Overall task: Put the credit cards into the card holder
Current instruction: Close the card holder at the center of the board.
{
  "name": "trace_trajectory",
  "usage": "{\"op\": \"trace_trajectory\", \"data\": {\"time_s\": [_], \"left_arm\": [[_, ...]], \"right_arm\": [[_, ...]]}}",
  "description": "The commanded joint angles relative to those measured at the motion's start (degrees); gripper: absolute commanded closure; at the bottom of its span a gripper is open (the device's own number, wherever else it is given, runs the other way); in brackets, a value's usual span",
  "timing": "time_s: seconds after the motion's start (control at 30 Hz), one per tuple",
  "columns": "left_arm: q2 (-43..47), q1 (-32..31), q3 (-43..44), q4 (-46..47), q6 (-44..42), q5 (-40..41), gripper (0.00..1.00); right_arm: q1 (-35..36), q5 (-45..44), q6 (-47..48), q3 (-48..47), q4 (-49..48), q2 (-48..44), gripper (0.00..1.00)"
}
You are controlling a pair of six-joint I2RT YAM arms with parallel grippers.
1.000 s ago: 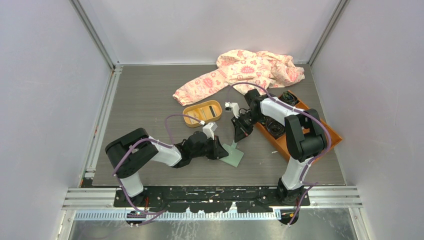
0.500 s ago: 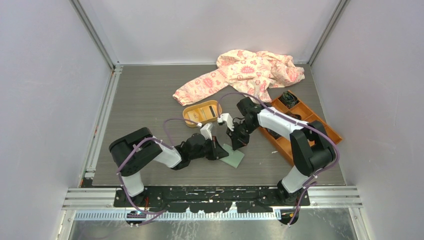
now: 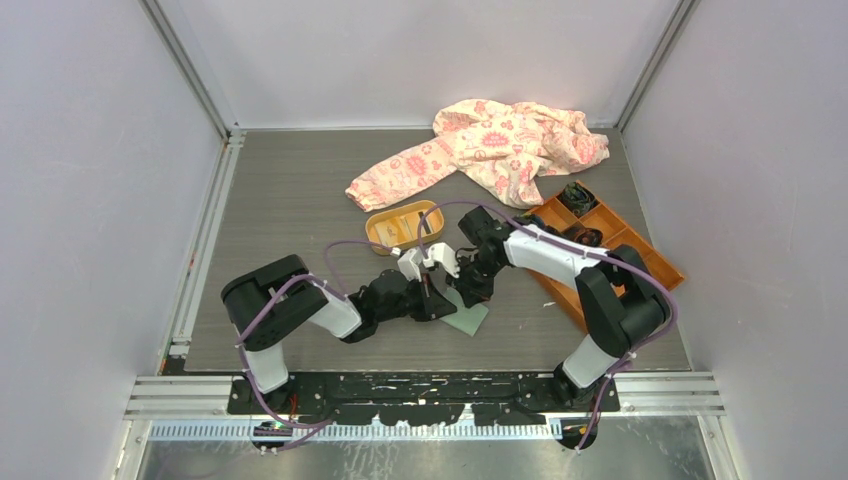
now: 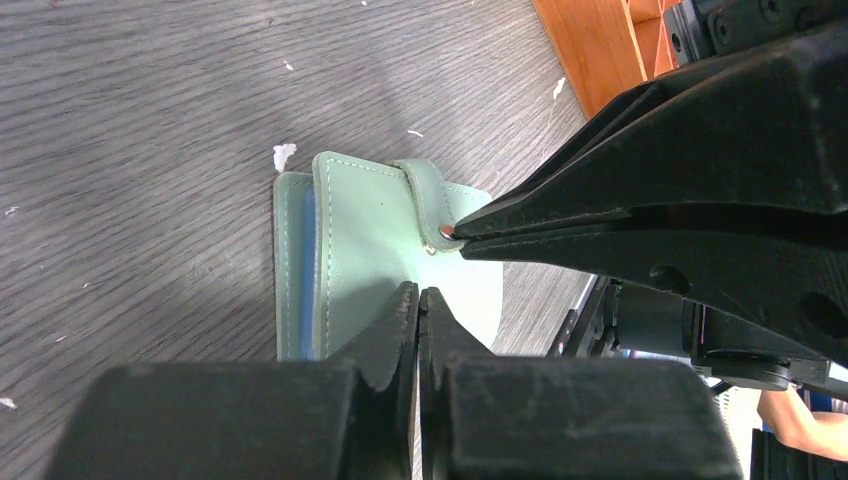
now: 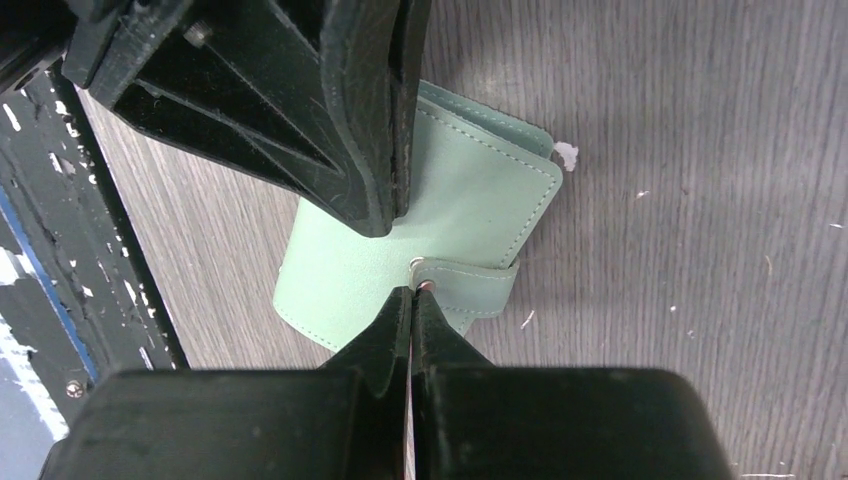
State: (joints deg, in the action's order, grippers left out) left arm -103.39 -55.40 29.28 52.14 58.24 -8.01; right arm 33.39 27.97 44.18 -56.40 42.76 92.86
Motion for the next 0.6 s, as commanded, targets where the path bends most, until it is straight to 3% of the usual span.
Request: {"op": "trace_trajectory", "data": {"time_s": [0.0, 0.57], "left_arm": [[-0.5, 0.0, -0.7, 2.4, -0.1, 0.0, 1.00], [-0.5, 0.0, -0.5, 2.2, -0.2, 0.0, 1.00]], "right_arm": [[0.2, -3.8, -1.7, 0.5, -5.0, -2.6, 0.99], [3.5, -3.1, 1.9, 1.1, -2.2, -2.9, 0.99]]}}
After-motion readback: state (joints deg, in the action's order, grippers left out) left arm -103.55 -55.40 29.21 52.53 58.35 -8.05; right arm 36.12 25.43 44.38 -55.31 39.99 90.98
